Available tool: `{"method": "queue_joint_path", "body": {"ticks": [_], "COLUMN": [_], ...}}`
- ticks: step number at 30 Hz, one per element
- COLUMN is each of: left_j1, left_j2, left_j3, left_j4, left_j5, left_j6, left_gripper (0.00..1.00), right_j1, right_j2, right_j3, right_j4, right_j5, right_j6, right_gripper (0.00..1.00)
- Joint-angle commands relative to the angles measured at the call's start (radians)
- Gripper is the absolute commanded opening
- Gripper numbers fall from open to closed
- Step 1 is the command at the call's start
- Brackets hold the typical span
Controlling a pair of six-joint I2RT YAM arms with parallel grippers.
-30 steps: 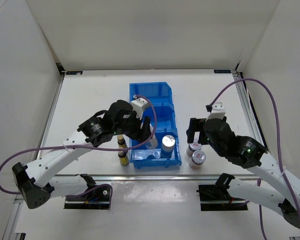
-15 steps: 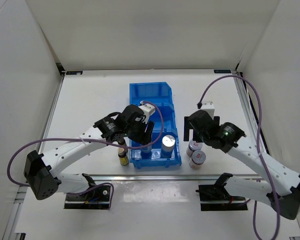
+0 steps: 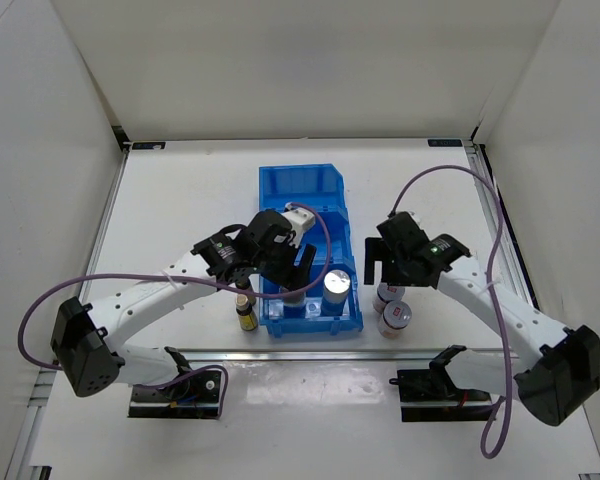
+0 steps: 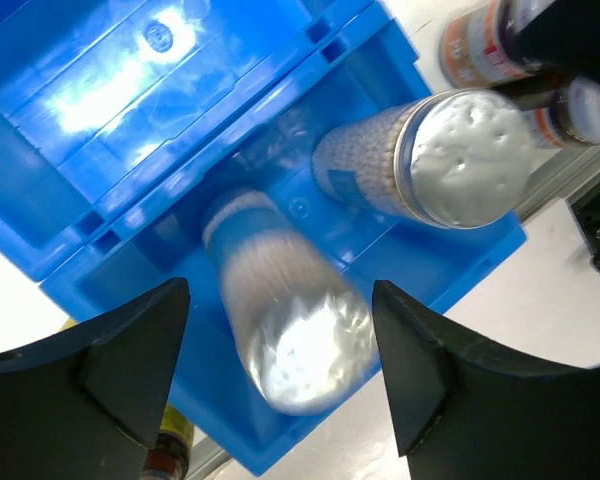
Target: Organize the condiment bottles
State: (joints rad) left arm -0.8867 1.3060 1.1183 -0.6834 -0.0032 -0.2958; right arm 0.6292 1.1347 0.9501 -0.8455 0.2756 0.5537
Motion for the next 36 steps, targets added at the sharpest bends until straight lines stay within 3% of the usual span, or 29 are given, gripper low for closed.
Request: {"method": "queue_joint_path", "body": {"ticks": [1,9,18,26,36], "left_j1": [-0.006,-0.006,-0.006,0.005,-0.041], "left_j2": [-0.037,-0.092,-0.206,-0.209,-0.162], "left_j3": [0.006,0.017,0.104,0.084,0.155], "left_j4": [0.038,0.038,-0.002,-0.079,-0.344], "left_j5": [0.034,0.008,-0.173,-0.118,-0.015], "left_j6": [0.009,0.009,0.063,0.034,-0.057], "left_gripper": [0.86,1.00,1.00,1.00,1.00], "right_j1": [-0.003,-0.013,-0.031,-0.031,-0.031], "right_j2": [0.034,0.063,0.103,0.094,0.076], "right_j3": [-0.016,-0.045,-0.073,-0.073,-0.073], "right_j4": [0.045,0.054,0.054,0.063,0.045], "right_j5": [-0.058,-0.061,-0.052,-0.052,-0.033], "right_j6": [-0.014,0.006,0.015,0.025,0.015], "right_gripper": [1.00,1.00,1.00,1.00,1.00]}}
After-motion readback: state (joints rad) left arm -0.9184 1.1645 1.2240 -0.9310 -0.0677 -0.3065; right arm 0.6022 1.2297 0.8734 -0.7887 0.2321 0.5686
